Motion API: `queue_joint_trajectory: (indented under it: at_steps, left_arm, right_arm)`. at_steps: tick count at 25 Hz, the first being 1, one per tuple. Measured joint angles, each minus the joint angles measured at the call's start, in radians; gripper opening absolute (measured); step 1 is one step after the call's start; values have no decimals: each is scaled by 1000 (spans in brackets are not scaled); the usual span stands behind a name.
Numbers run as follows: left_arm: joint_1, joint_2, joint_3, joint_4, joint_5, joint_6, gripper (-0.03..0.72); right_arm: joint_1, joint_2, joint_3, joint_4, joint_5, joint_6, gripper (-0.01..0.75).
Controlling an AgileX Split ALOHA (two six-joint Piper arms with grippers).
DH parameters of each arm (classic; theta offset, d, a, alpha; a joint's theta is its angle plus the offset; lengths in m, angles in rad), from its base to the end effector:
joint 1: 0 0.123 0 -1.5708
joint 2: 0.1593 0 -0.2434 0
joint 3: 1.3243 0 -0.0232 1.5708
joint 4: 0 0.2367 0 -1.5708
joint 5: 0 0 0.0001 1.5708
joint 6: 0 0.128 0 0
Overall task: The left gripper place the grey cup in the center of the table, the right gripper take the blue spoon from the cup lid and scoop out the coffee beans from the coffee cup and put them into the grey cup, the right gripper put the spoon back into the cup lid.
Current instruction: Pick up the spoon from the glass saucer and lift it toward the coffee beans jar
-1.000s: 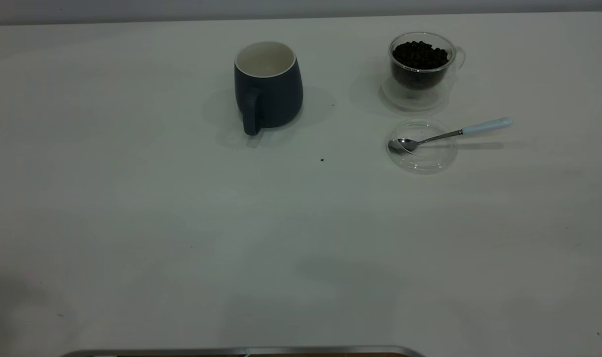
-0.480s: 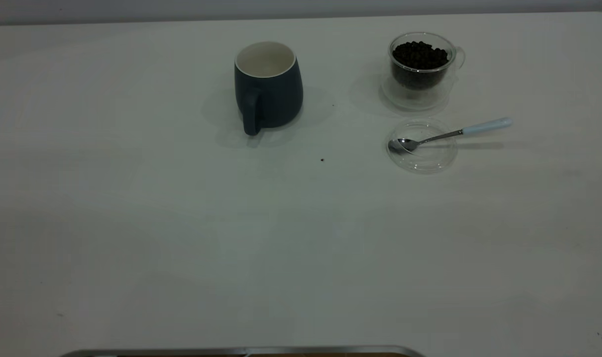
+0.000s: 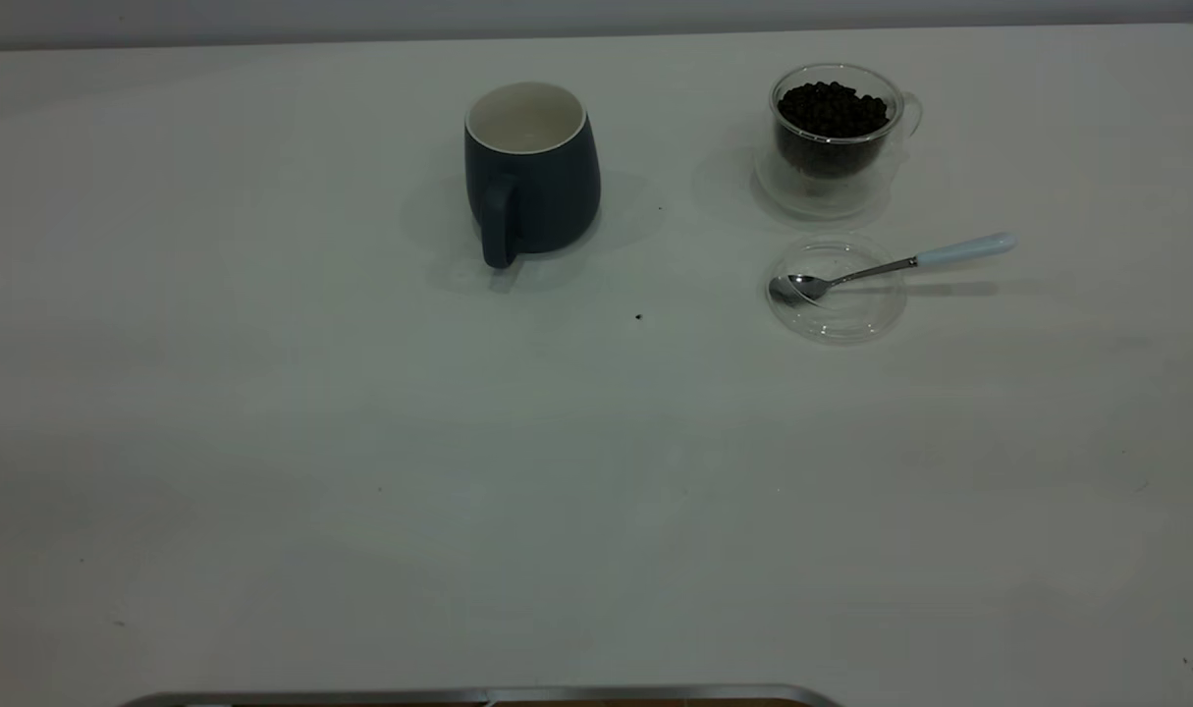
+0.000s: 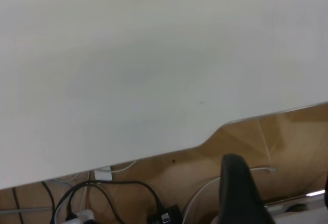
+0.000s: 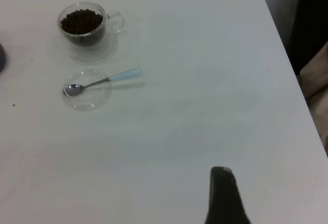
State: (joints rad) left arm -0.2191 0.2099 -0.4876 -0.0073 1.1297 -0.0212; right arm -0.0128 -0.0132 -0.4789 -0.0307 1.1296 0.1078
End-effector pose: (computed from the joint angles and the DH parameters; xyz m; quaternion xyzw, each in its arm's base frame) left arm 0.0761 -0.0178 0.2283 0.0907 0.9154 -0.0506 0.3889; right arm 0.0535 -0.0042 0.2405 0.0536 0.8709 0.0079 0.4885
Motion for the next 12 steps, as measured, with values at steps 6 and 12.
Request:
queue_joint_trajectory:
  at_steps: [6,12]
  left_arm:
    - [16,-56,0,-3,-1,1,466]
    - [105,-227,0,-3,8,1,466]
  right_arm:
    - [0,0,0,0,0,0,528]
    - [0,0,0,0,0,0,528]
